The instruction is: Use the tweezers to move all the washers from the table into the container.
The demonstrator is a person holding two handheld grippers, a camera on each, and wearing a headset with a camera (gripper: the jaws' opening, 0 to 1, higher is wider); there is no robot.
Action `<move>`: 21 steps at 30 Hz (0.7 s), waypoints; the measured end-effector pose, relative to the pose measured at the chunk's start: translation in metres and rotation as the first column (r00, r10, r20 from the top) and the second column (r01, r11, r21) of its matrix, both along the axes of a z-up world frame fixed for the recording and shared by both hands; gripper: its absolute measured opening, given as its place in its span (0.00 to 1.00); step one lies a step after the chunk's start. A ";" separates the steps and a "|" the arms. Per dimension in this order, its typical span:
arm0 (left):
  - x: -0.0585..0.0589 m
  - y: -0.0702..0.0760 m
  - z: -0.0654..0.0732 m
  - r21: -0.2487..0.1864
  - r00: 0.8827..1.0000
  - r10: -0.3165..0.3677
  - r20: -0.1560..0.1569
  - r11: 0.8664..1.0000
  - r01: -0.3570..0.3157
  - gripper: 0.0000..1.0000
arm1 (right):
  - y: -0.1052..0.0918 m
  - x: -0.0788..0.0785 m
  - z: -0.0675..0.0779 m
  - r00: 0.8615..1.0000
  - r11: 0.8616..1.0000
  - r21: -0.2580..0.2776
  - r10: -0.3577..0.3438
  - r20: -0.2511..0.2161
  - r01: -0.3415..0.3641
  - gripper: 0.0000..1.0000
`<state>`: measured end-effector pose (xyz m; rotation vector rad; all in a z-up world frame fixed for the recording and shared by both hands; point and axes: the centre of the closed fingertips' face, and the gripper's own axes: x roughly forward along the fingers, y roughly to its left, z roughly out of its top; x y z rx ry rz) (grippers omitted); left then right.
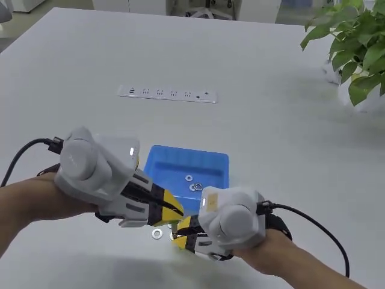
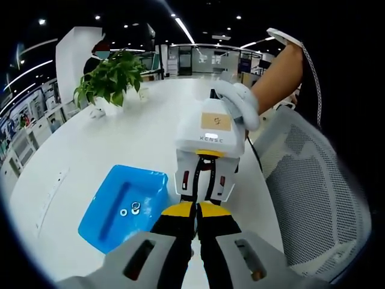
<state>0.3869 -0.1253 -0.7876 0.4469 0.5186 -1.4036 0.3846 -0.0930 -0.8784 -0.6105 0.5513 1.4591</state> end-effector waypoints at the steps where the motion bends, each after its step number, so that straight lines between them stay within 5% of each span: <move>1: 0.000 0.000 0.000 0.000 1.000 0.000 0.001 1.000 0.000 0.05 | 0.000 0.000 0.000 1.000 1.000 -0.001 0.001 0.001 -0.001 0.09; 21: -0.001 0.002 0.012 0.003 1.000 0.011 0.022 1.000 -0.011 0.05 | 0.002 -0.001 0.011 1.000 1.000 -0.001 0.014 0.020 -0.014 0.08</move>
